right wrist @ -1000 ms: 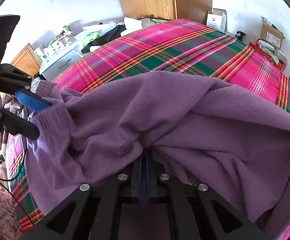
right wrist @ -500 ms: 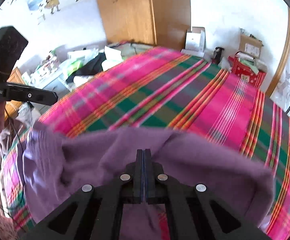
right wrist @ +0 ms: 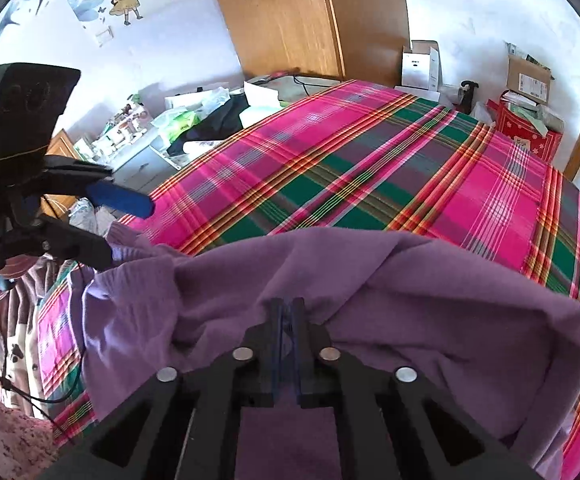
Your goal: Fold clothes
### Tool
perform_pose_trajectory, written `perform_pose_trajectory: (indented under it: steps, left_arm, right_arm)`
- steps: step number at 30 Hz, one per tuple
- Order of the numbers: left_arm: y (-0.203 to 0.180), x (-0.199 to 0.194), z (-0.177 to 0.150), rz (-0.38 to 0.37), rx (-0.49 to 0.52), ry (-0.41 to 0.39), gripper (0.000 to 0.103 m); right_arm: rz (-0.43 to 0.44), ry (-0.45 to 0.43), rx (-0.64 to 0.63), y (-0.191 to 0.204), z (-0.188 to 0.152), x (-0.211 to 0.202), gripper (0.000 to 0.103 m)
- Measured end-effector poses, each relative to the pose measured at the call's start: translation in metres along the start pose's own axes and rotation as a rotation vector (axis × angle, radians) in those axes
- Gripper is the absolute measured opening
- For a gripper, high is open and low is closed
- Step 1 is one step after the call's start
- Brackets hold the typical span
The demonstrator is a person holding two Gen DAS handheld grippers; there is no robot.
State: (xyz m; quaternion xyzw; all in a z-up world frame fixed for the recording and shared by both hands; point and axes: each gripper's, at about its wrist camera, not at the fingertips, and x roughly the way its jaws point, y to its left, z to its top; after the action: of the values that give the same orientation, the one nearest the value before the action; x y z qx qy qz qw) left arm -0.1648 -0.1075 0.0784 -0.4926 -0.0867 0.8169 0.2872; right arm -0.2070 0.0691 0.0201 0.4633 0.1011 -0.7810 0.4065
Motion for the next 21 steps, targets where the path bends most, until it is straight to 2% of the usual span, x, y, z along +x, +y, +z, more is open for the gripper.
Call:
perform_pose_trajectory:
  steps: [5, 9, 12, 15, 16, 17, 21]
  left_arm:
    - [-0.002, 0.002, -0.007, 0.005, 0.077, 0.011, 0.067]
    - [-0.013, 0.026, -0.008, 0.112, 0.173, 0.055, 0.067]
    - [-0.01, 0.036, -0.011, 0.084, 0.147, 0.103, 0.067]
    - [-0.01, 0.037, -0.014, 0.068, 0.138, 0.102, 0.066]
    - [-0.011, 0.037, -0.015, 0.062, 0.137, 0.102, 0.064]
    - [-0.012, 0.037, -0.016, 0.058, 0.137, 0.107, 0.057]
    - [-0.021, 0.036, -0.021, 0.052, 0.159, 0.119, 0.046]
  right_arm:
    - [0.005, 0.018, 0.019, -0.002, -0.005, 0.004, 0.008]
    - [0.02, 0.012, 0.046, -0.004, -0.008, 0.006, 0.008]
    - [0.02, 0.017, 0.046, -0.004, -0.009, 0.006, 0.008]
    - [0.021, 0.019, 0.051, -0.005, -0.009, 0.007, 0.008]
    - [0.021, 0.018, 0.055, -0.005, -0.009, 0.008, 0.008]
    - [0.022, 0.018, 0.06, -0.005, -0.009, 0.008, 0.008]
    - [0.024, 0.022, 0.08, -0.008, -0.01, 0.011, 0.009]
